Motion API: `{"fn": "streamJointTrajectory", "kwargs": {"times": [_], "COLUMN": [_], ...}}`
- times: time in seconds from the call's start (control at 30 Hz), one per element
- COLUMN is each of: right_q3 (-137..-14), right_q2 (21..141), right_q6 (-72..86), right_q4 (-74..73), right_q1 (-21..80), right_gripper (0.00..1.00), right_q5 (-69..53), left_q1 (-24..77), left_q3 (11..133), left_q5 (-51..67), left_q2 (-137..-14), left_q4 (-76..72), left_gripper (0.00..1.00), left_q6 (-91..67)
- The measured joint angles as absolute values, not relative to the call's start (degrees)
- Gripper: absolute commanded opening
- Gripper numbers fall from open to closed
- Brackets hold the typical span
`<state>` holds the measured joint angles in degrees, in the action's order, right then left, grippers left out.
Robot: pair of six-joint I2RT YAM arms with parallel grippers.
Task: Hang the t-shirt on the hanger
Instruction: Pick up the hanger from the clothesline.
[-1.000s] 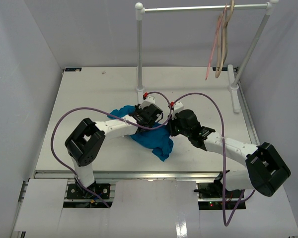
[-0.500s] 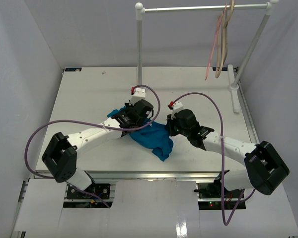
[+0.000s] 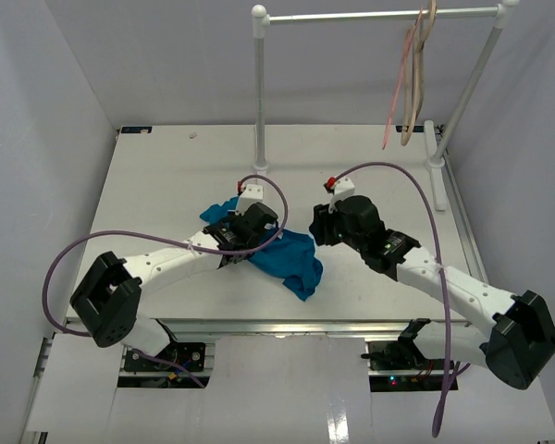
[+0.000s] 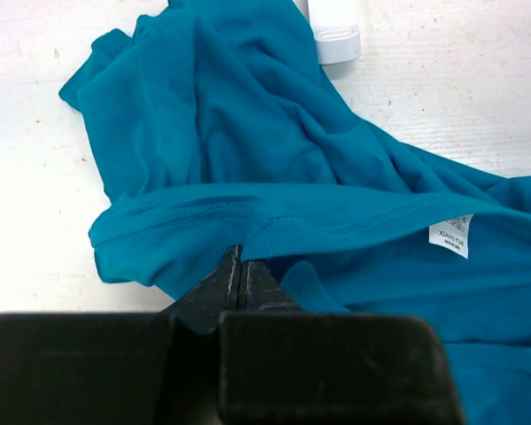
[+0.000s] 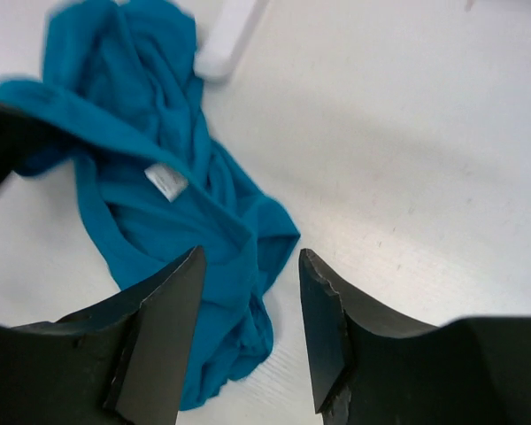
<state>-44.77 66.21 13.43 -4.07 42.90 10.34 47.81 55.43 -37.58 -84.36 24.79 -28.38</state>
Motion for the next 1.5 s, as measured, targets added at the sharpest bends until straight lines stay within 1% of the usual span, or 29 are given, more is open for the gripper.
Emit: {"fn": "streamJointTrajectory", "kwargs": {"times": [0.07,0.23,0.4,0.53,0.7,0.9,1.3,1.5], "right_q3": [-50.22,-65.93,-79.66,-87.20,-88.44,-88.40,-86.81,-87.01], "right_q2": [65.21,66.23,72.90,80.04,83.77,84.16,84.28,86.70], "right_q6": [12.84,8.54,0.64,-4.49,-7.81,-8.79,-8.05,-7.40], "right_q4": [-6.70,-9.72,-8.92,-9.03,-10.27,-10.56,-10.31,-9.15], "right_q1": [43.21,43.40,42.41,39.91,35.89,30.61,25.11,22.30], "right_gripper": [0.52,0.52,0.52,0.52,0.53,0.53,0.52,0.50], "right_q5": [13.12,23.43,35.76,42.75,47.69,48.92,43.70,41.33], "left_q1": [47.81,47.81,47.83,48.06,48.81,49.47,49.74,49.75], "left_q3": [53.65,48.87,44.75,43.99,43.99,43.97,43.97,43.97], "left_q5": [-37.41,-37.12,-37.15,-37.24,-37.32,-37.50,-38.43,-38.47], "left_q2": [-82.58,-77.34,-72.72,-72.30,-72.74,-72.34,-72.14,-72.14], "left_q4": [24.10,21.43,17.88,16.29,16.00,15.77,15.75,15.75], "left_gripper": [0.00,0.00,0.00,0.00,0.00,0.00,0.00,0.00], "left_q6": [-28.68,-28.80,-28.42,-27.95,-27.83,-27.65,-27.43,-27.40]}}
